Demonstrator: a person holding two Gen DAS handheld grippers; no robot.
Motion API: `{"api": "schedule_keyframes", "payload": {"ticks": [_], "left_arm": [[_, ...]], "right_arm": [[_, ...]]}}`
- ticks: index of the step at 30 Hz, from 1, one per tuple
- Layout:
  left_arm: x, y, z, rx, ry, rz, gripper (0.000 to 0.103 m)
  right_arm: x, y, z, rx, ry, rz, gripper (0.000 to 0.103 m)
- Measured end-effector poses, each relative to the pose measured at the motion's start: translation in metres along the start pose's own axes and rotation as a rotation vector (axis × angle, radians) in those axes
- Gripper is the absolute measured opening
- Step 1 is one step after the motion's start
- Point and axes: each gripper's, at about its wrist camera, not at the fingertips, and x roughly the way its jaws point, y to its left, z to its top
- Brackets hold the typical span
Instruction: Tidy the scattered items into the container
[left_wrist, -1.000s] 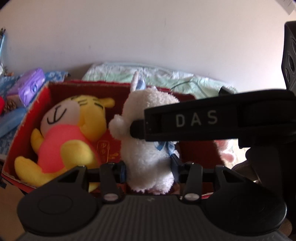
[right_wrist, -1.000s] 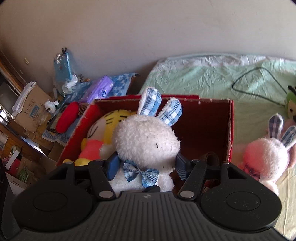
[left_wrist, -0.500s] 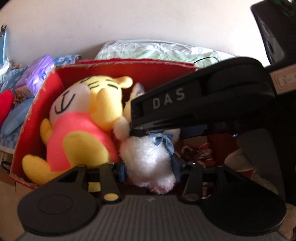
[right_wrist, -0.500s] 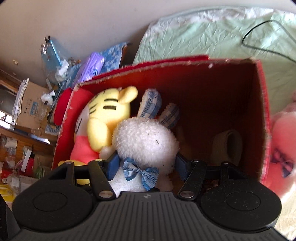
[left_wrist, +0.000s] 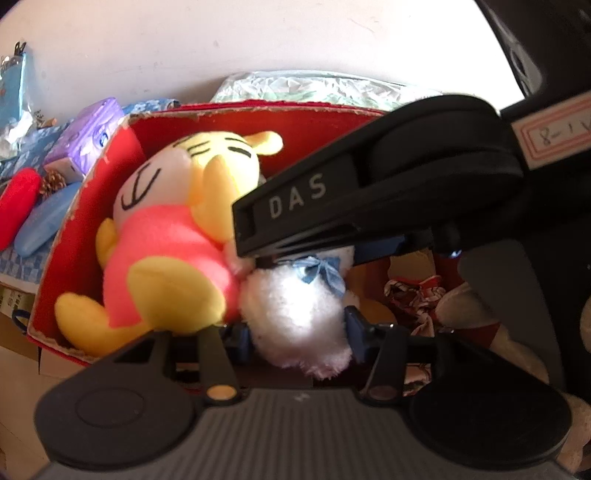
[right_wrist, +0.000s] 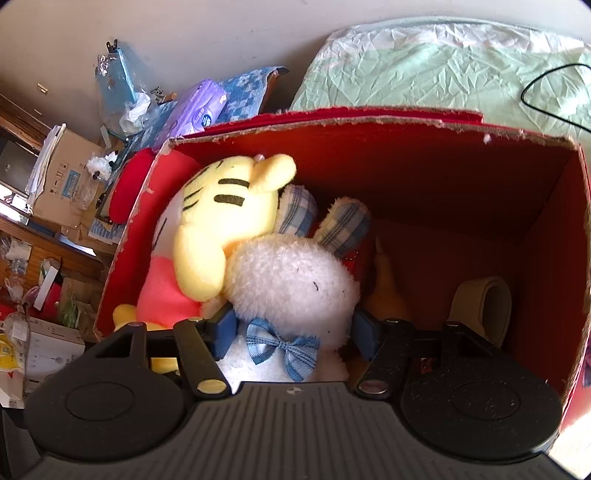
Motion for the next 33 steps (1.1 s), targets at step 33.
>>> {"api": "schedule_keyframes", "payload": {"ticks": [33], "left_arm": [[0.003,0.005,0.002,0.021,0.011,0.013,0.055]], "right_arm": [[-0.041,-0.003,-0.003,-0.044,-0.135,-0.139,0.052]]}}
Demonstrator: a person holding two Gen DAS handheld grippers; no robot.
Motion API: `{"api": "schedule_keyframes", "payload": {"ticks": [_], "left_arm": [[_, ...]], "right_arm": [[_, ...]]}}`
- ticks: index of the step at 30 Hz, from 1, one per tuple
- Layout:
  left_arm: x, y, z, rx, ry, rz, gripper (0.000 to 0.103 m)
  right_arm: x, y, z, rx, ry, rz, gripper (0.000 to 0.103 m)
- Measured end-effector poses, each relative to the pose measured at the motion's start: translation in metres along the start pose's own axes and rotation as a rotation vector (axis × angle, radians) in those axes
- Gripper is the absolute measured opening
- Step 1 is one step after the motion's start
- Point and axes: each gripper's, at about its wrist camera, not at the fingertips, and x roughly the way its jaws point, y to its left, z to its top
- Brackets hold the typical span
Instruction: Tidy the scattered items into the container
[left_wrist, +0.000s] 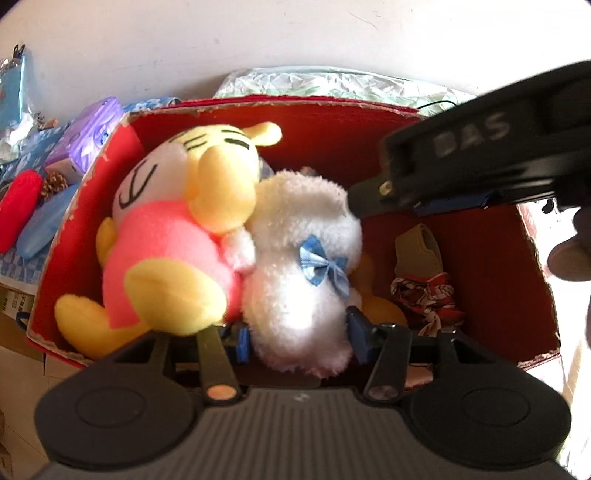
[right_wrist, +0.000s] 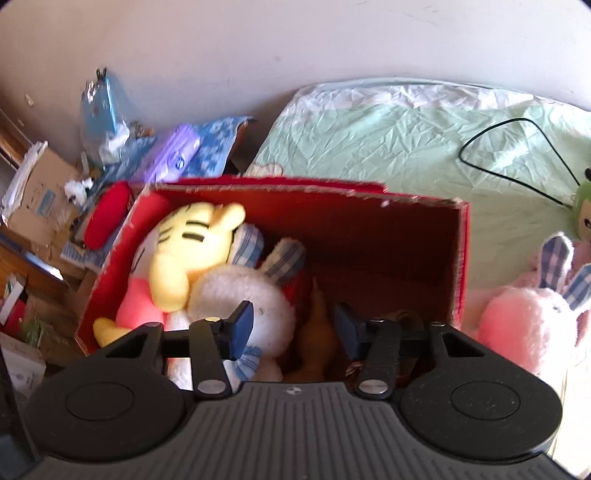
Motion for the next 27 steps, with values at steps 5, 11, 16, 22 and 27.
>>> {"api": "schedule_keyframes", "payload": {"ticks": [5,11,16,22,27], "left_arm": [[-0.005,-0.006,0.001,0.003,-0.003,-0.001,0.055],[-0.005,-0.006,0.004,0.006,-0.005,0.041,0.053],[-0.005,-0.005,0.004,0.013,-0.013,0.062,0.061],[-0.008,-0.008,0.004,0.014,-0.021,0.048,0.064],[-0.015,-0.012,0.003,0.027,-0.037,0.019,0.066]], "right_arm": [[0.013,-0.005,0.000,0.009,0.031,0.012,0.048],[0.025,-0.003,-0.004,0.043,0.091,0.095,0.032],[0.038,0.007,-0.012,0.023,0.104,0.083,0.028],[0.037,0.017,-0.020,-0.023,0.105,0.031,0.029],[0.023,0.023,-0.019,-0.103,0.042,-0.046,0.030]]}}
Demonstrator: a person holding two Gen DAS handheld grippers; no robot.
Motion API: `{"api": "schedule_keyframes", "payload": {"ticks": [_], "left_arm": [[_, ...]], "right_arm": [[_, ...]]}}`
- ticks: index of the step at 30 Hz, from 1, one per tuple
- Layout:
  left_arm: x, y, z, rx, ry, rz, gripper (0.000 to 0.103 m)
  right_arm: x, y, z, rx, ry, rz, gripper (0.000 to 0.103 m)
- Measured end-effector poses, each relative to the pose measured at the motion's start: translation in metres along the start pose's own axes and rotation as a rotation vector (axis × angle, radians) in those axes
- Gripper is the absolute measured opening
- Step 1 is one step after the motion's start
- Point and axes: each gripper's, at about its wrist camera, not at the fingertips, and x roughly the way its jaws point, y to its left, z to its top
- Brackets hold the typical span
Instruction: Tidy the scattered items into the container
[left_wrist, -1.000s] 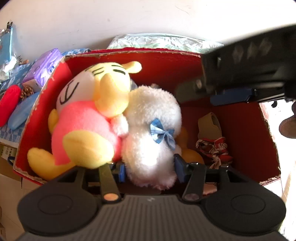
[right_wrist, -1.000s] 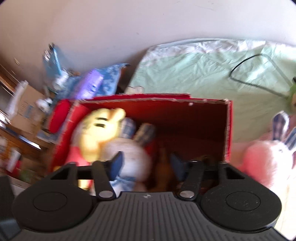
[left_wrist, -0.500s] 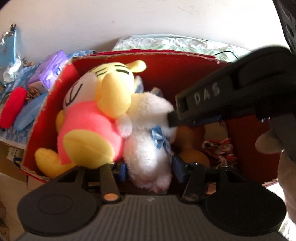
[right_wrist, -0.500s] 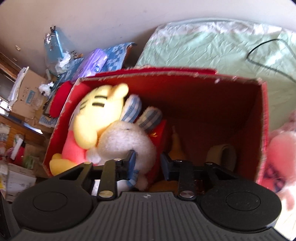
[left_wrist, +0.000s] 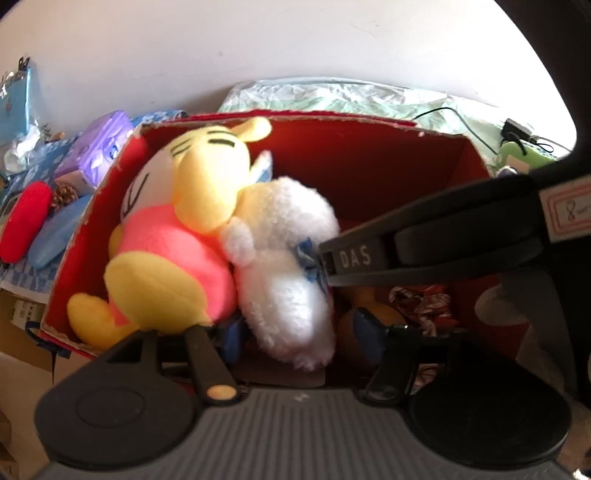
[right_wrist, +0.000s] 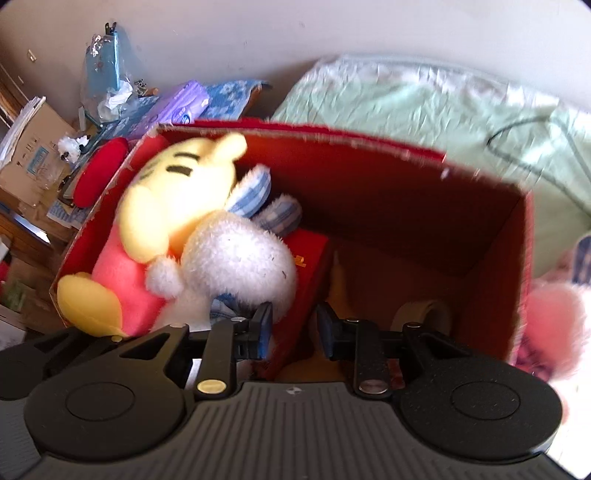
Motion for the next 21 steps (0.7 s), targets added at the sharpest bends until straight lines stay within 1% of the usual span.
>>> {"api": "schedule_keyframes", "payload": {"ticks": [6,9,12,16,19,21], "left_arm": [[-0.005,-0.001,-0.001,-0.003,-0.006,-0.004,0.066],[-0.012,-0.003,-0.003,0.004,-0.017,-0.005,0.069],[-0.018,-0.007,-0.005,0.018,-0.028,-0.012,0.070],[-0.025,-0.009,-0.005,0.038,-0.057,-0.010,0.070],[-0.021,-0.008,-0.003,0.028,-0.047,-0.015,0.067],[-0.016,-0.005,-0.001,0.013,-0.035,-0.020,0.067]], "right_arm": [[-0.003,-0.011,0.004,0.030,-0.009,0.004,0.030],[-0.008,-0.012,0.006,0.031,-0.020,0.006,0.030],[-0.008,-0.012,0.007,0.028,-0.020,0.004,0.030],[-0.004,-0.014,0.007,0.052,-0.006,0.043,0.030],[0.001,-0.012,0.006,0.056,-0.001,0.051,0.030],[0.002,-0.012,0.006,0.061,0.001,0.059,0.029]]}}
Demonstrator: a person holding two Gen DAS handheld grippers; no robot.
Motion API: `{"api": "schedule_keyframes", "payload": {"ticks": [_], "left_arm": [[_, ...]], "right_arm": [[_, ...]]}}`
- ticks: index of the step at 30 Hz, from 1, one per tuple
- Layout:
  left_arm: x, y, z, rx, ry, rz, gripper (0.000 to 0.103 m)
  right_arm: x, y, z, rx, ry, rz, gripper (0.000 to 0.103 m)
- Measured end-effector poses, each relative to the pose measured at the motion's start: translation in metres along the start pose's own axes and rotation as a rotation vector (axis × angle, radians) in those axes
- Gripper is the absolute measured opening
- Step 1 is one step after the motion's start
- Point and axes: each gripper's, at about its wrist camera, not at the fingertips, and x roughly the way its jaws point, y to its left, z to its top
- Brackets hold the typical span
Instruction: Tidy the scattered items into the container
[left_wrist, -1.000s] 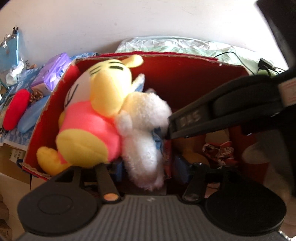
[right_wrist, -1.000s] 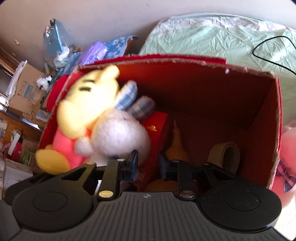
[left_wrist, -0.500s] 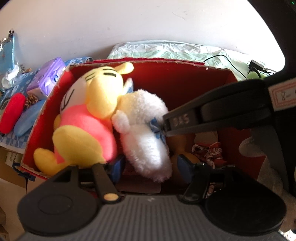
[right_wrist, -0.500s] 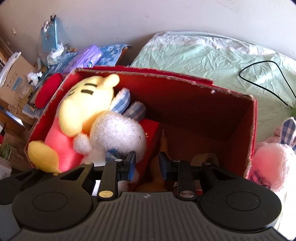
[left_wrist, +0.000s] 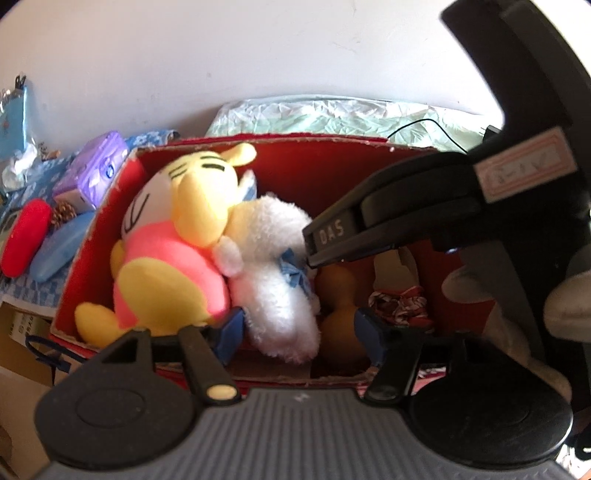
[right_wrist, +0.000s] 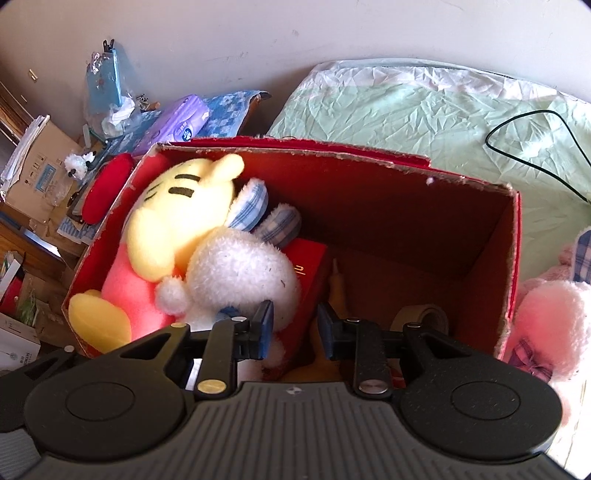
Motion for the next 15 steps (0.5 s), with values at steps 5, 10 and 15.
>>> {"api": "schedule_keyframes", "payload": {"ticks": [5,10,15], "left_arm": [[0.009,0.007,0.000,-0.040,0.021,-0.006,0.065],[0.011,0.007,0.000,-0.040,0.027,0.012,0.062],[0.013,0.009,0.000,-0.040,0.035,0.012,0.063]], "right_arm": [[0.010,0.002,-0.002,0.010,0.042,0.047,0.026],[0.007,0.003,-0.003,0.006,0.029,0.045,0.026],[0.002,0.000,-0.002,0.015,0.020,0.037,0.027]]}}
